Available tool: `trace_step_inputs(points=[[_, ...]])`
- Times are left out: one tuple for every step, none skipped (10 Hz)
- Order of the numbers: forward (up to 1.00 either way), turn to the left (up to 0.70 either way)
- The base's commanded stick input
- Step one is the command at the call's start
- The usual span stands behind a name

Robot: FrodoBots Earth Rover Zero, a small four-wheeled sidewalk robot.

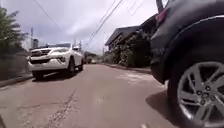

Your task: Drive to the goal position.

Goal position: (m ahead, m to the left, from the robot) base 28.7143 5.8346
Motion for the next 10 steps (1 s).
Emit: trace_step_inputs(points=[[1.0, 0.0], [1.0, 0.0], [1.0, -0.04], [1.0, -0.16], [1.0, -0.39], [1.0, -0.39], [1.0, -0.39], [1.0, -0.39], [1.0, -0.39], [1.0, -0.39]])
